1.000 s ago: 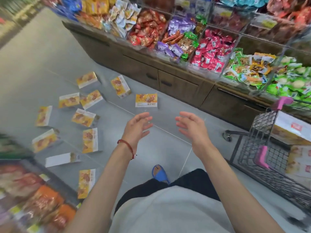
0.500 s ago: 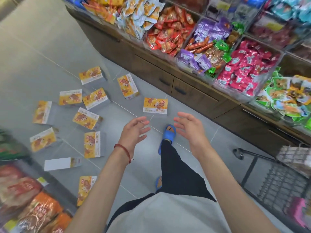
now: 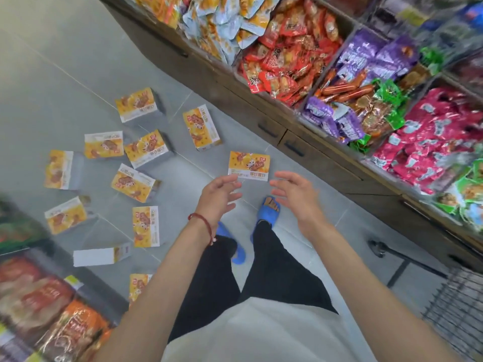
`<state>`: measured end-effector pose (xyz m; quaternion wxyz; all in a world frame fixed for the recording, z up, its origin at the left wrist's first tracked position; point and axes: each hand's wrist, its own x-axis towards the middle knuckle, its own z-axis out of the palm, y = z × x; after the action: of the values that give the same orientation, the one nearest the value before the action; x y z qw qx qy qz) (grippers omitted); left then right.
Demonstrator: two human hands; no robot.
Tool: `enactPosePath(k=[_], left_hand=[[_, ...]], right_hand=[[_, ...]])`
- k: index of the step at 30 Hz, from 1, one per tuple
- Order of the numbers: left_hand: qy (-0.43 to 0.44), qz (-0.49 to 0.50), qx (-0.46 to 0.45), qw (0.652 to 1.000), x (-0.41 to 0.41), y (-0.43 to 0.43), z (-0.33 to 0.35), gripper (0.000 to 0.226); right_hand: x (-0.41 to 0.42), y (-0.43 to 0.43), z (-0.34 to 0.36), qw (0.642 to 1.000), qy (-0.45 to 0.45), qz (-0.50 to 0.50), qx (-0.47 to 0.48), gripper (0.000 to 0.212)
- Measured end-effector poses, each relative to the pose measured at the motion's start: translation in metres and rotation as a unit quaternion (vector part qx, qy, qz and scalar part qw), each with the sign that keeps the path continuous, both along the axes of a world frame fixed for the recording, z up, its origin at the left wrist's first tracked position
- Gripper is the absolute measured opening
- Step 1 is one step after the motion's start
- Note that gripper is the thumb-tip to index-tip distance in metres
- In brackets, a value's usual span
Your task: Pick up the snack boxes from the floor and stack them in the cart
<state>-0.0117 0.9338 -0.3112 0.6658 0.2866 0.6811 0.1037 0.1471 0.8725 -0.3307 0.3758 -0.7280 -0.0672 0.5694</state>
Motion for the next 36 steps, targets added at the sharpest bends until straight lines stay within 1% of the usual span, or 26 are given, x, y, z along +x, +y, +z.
enactPosePath(k=[4, 9, 13, 16, 18, 20, 24, 27, 30, 33, 34, 36], left_hand=[[0.009, -0.002, -0.018, 1.0, -0.015, 0.036, -0.03, 0.02], [0.026, -0.047, -0.046, 0.998, -0.028, 0.063, -0.087, 0.023], [0.03, -0.093, -0.087, 0.991, -0.038, 0.077, -0.133, 0.018], [0.041, -0.098, -0.096, 0.99, -0.044, 0.096, -0.178, 0.014], [0.049, -0.106, -0.099, 0.988, -0.048, 0.106, -0.213, 0.016], [0.064, -0.104, -0.106, 0.987, -0.052, 0.113, -0.254, 0.015], [0.096, -0.114, -0.141, 0.979, -0.054, 0.12, -0.344, 0.012], [0.123, -0.151, -0.14, 0.971, -0.051, 0.123, -0.409, 0.007], [0.151, -0.185, -0.122, 0.963, -0.046, 0.125, -0.475, 0.019], [0.169, -0.175, -0.1, 0.965, -0.031, 0.132, -0.522, 0.019], [0.171, -0.172, -0.091, 0.966, -0.025, 0.135, -0.537, 0.024], [0.173, -0.171, -0.07, 0.967, -0.011, 0.142, -0.567, 0.04]], right_hand=[[-0.017, 0.022, -0.027, 0.999, -0.014, -0.027, -0.019, 0.021], [-0.038, 0.045, -0.078, 0.995, -0.052, -0.085, -0.03, 0.024], [-0.053, 0.059, -0.127, 0.988, -0.055, -0.138, -0.052, 0.022], [-0.059, 0.064, -0.171, 0.981, -0.051, -0.173, -0.069, 0.02], [-0.063, 0.062, -0.207, 0.978, -0.054, -0.182, -0.085, 0.022], [-0.063, 0.06, -0.246, 0.978, -0.061, -0.176, -0.098, 0.024], [-0.059, 0.057, -0.33, 0.978, -0.075, -0.149, -0.123, 0.02], [-0.049, 0.057, -0.393, 0.978, -0.087, -0.127, -0.142, 0.02], [-0.036, 0.06, -0.454, 0.977, -0.115, -0.097, -0.151, 0.024], [-0.023, 0.067, -0.509, 0.975, -0.148, -0.029, -0.162, 0.034], [-0.019, 0.07, -0.529, 0.973, -0.156, -0.015, -0.166, 0.036], [-0.014, 0.077, -0.564, 0.969, -0.182, 0.004, -0.164, 0.037]])
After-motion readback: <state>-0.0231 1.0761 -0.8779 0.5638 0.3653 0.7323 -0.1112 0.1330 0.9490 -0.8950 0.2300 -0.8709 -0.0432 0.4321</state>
